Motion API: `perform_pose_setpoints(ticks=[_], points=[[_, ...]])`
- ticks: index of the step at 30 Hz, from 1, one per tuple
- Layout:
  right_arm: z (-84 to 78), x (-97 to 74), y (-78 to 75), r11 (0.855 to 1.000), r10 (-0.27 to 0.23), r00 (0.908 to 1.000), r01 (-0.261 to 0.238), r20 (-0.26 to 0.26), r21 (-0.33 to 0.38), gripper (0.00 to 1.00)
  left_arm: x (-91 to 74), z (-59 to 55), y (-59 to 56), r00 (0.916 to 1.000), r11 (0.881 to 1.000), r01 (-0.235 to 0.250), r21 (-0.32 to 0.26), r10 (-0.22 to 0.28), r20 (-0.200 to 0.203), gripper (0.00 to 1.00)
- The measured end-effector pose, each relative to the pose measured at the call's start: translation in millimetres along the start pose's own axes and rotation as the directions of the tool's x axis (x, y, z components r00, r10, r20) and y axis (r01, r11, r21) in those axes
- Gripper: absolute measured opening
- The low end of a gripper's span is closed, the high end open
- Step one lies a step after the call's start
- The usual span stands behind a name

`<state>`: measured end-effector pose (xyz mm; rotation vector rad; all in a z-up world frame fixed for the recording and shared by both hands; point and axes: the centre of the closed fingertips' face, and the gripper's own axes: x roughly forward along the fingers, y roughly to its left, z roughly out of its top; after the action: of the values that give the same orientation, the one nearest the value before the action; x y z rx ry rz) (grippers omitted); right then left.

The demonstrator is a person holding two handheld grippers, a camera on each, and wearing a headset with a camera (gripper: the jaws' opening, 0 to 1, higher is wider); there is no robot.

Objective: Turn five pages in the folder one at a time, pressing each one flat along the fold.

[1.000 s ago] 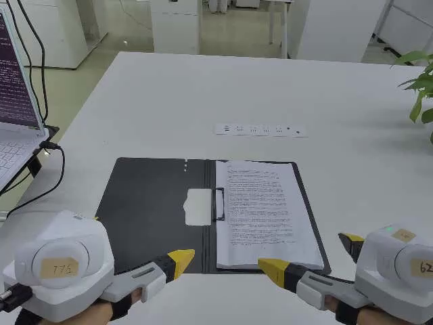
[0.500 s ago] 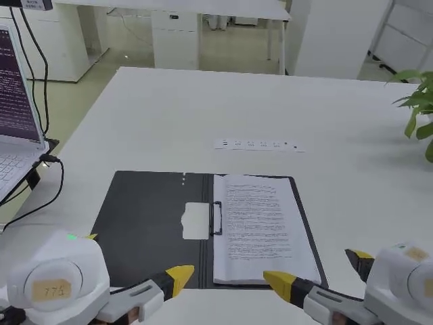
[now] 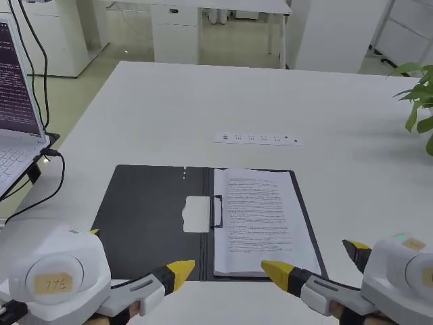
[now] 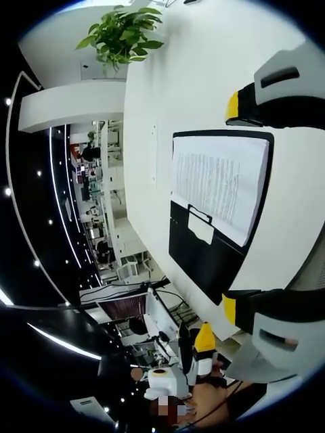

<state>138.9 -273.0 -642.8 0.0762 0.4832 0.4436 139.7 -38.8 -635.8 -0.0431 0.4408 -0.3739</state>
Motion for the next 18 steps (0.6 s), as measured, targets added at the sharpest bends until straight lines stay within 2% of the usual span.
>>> perform_pose_setpoints(ticks=[3, 5, 8, 18], points=[[0.5, -1.1, -1.2, 1.000, -0.002, 1.0000, 0.001, 0.006, 0.006, 1.00, -0.4, 0.7, 0.7, 1.0000, 1.000, -0.003, -0.003, 0.003, 0.004, 0.99], [0.8, -1.2, -1.7, 1.000, 0.000, 1.0000, 0.000, 0.008, 0.008, 1.00, -1.0, 1.0, 2.1, 0.9999, 1.000, -0.011, 0.005, 0.011, 0.003, 0.95], [-0.1, -1.0, -2.5, 1.000, -0.002, 1.0000, 0.002, 0.003, 0.008, 1.00, -2.0, 4.8, 2.1, 0.9997, 1.000, -0.015, 0.004, 0.015, 0.021, 0.95], [-3.4, -0.2, -0.4, 1.000, 0.001, 1.0000, -0.001, 0.007, 0.016, 1.00, -2.9, 1.3, 4.1, 0.9997, 1.000, -0.021, 0.006, 0.021, 0.009, 0.94]])
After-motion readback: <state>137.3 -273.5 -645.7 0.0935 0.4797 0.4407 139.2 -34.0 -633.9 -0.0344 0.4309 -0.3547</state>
